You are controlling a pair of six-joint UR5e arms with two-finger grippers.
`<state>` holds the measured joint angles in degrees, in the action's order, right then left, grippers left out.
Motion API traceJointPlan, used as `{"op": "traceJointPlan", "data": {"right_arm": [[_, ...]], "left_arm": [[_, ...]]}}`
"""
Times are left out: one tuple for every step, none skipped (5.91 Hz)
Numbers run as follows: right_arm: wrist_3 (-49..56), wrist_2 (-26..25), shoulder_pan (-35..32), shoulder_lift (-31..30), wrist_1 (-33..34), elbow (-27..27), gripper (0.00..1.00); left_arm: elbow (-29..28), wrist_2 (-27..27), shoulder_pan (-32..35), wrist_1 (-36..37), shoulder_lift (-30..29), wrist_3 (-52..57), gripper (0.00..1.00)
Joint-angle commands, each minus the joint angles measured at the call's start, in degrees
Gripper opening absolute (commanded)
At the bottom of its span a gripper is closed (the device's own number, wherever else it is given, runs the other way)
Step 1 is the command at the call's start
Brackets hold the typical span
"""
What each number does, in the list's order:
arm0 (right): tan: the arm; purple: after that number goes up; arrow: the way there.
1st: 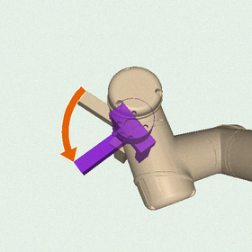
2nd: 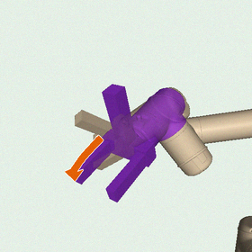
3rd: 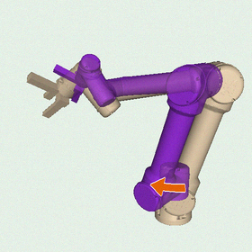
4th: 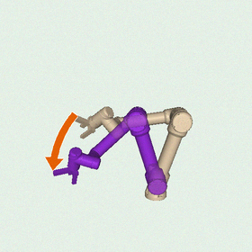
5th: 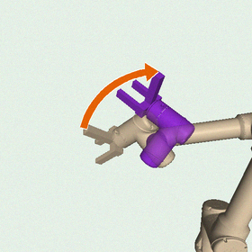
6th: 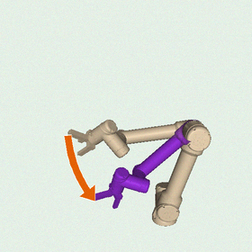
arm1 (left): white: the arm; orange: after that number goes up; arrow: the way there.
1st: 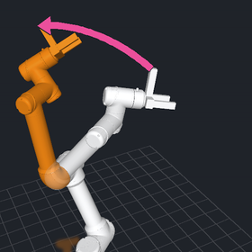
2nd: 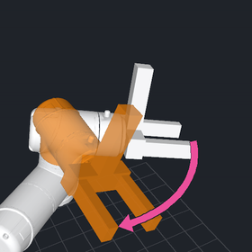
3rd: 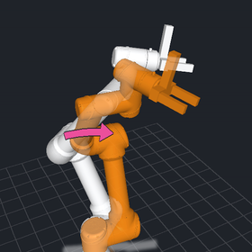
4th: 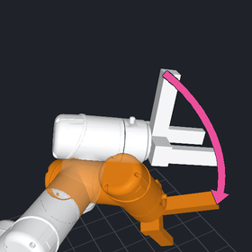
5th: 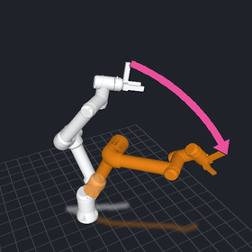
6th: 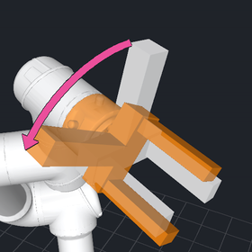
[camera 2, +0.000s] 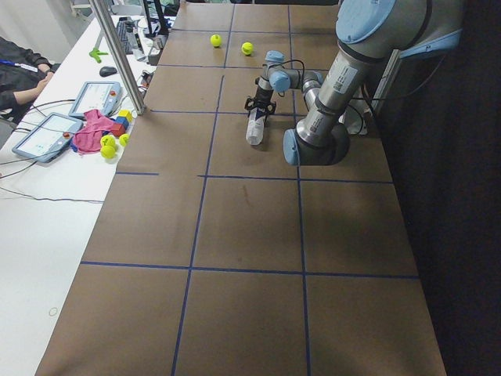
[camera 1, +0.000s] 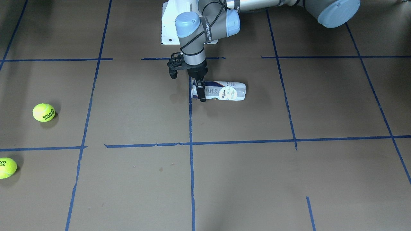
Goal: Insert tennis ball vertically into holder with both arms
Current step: 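Close the left gripper on the can's rim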
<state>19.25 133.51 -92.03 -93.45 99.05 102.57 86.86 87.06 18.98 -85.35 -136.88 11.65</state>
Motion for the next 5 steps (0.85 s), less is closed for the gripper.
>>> {"op": "traceJointPlan", "data": {"right_arm": [[0.0, 0.0, 0.0, 0.0, 0.0, 0.0, 1.0], [0.0, 0.0, 0.0, 0.0, 0.0, -0.1, 1.0], [0.0, 0.0, 0.0, 0.0, 0.0, -0.4, 1.0], [0.0, 0.0, 0.0, 0.1, 0.0, -0.4, 1.0], [0.0, 0.0, 0.0, 0.1, 0.0, -0.4, 1.0]], "left_arm": [[0.7, 0.0, 0.1, -2.7, -0.1, -0.2, 0.8], [1.8, 0.0, 0.5, -4.3, -0.1, -0.3, 0.8], [4.6, 0.2, 1.4, -7.1, -0.1, -0.4, 0.8], [7.9, 0.3, 2.1, -8.2, -0.2, -1.9, 0.8], [10.6, 0.5, 3.2, -10.6, -0.3, -4.4, 0.8]]}}
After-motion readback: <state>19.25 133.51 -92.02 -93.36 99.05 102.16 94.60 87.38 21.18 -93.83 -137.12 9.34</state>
